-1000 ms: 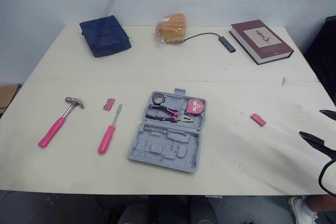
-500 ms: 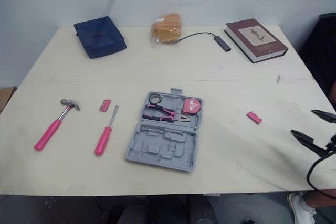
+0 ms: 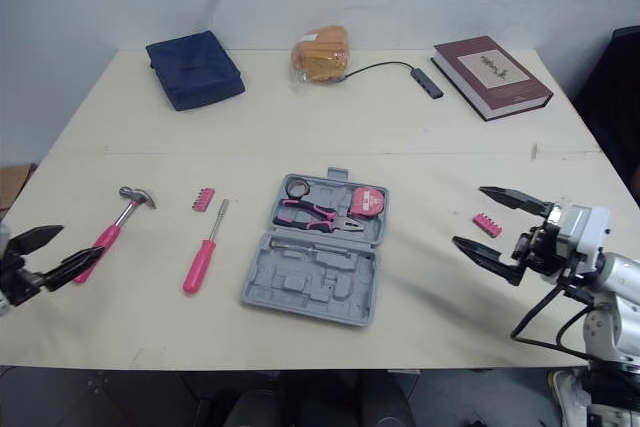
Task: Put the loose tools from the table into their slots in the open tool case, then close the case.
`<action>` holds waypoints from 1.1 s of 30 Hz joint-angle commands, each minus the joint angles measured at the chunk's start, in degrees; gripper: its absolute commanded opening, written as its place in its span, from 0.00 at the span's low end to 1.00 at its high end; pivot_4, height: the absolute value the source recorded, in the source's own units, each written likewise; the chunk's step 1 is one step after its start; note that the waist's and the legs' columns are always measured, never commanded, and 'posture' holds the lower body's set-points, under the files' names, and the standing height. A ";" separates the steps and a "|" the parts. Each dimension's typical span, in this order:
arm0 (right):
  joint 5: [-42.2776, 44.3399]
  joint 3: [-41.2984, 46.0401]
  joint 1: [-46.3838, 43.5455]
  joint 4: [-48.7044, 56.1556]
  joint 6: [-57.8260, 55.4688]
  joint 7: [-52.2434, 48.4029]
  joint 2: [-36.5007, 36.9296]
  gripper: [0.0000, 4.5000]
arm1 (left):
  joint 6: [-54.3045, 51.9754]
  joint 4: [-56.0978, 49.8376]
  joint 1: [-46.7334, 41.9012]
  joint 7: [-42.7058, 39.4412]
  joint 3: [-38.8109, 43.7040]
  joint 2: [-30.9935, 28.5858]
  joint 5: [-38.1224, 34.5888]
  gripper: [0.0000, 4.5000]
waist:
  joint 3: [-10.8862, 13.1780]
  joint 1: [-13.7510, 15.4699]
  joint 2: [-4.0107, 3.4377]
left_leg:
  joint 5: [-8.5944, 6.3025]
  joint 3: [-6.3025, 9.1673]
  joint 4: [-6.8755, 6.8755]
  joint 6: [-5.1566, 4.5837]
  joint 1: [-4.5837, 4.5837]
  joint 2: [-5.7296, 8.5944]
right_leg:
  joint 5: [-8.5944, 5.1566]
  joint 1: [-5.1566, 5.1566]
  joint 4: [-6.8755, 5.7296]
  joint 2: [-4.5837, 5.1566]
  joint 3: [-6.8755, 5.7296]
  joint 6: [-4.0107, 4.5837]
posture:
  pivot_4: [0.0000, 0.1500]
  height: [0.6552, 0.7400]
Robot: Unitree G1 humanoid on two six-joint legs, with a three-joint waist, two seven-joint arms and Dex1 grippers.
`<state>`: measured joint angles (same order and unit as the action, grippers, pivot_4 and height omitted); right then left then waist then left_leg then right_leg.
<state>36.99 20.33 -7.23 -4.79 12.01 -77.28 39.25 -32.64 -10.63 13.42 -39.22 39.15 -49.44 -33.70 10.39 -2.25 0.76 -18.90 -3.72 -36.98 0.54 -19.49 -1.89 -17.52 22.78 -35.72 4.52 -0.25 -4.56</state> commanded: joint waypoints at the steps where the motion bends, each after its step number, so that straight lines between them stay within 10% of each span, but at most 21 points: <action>1: 2.07 -1.14 0.84 6.58 -1.07 0.66 -1.56 1.00 | -8.21 -2.98 -3.90 9.85 0.39 0.64 0.93 0.99 | 0.00 0.29 -0.01 | 0.00 0.01 0.02 -0.01 0.00 0.00 | 0.00 0.00 0.02 0.00 -0.01 0.00 | 1.00 1.00; 24: 0.62 -9.50 1.83 17.65 -3.31 2.44 -5.92 1.00 | -4.56 33.55 -28.32 -3.81 -24.79 -7.06 15.69 0.99 | -0.03 0.59 0.05 | 0.09 0.10 -0.12 0.04 -0.94 0.01 | 0.00 0.95 -0.14 0.04 -0.56 -0.01 | 1.00 1.00; 33: 0.15 -9.33 2.14 18.07 -3.43 3.05 -5.16 1.00 | -2.13 34.65 -24.14 -5.78 -24.81 -6.90 17.51 0.27 | -0.11 0.54 -0.08 | 0.13 0.00 -0.16 -0.03 -0.66 0.04 | 0.02 0.76 -0.30 0.09 -0.45 -0.03 | 1.00 1.00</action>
<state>36.90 9.73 -5.29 11.20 7.79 -74.46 33.34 -34.05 22.92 -13.65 -44.09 15.34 -56.45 -17.85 10.28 -1.71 0.69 -18.77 -3.72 -37.13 0.51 -20.15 -1.85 -17.50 23.53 -36.02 4.61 -0.69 -4.60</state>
